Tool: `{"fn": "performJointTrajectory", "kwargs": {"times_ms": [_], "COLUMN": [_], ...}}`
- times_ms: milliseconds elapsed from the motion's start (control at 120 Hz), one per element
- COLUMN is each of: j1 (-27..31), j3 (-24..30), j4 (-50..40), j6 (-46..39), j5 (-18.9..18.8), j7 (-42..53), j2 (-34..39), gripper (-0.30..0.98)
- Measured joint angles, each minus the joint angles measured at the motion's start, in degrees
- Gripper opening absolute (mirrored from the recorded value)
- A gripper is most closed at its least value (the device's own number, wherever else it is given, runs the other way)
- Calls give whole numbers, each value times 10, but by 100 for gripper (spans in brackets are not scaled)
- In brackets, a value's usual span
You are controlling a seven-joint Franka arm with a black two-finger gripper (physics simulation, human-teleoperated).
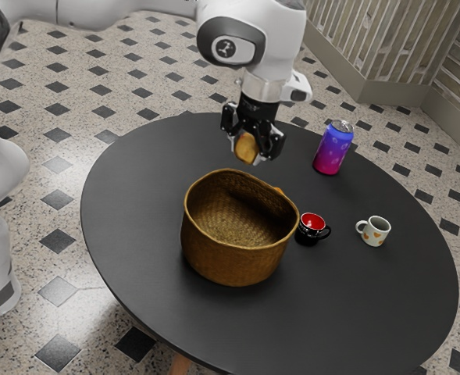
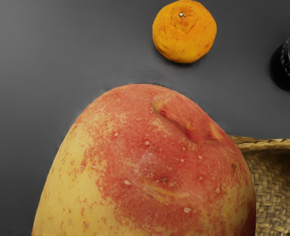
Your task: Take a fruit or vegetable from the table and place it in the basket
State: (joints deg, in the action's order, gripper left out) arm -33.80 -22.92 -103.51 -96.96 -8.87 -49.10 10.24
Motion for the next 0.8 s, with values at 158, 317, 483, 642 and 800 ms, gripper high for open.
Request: {"fn": "performJointTrajectory", "kwargs": {"times_ms": [158,317,483,642,800], "j1": [-11,-25,-50,-60,-61], "j3": [-1,-2,-4,-6,-8], "j4": [-6,-14,-28,-44,-62], "j6": [2,3,3,0,-13], "j5": [20,27,34,39,46], "j7": [6,11,14,17,19], "j2": [1,0,-1,-4,-14], "gripper": [33,34,33,33,33]}}
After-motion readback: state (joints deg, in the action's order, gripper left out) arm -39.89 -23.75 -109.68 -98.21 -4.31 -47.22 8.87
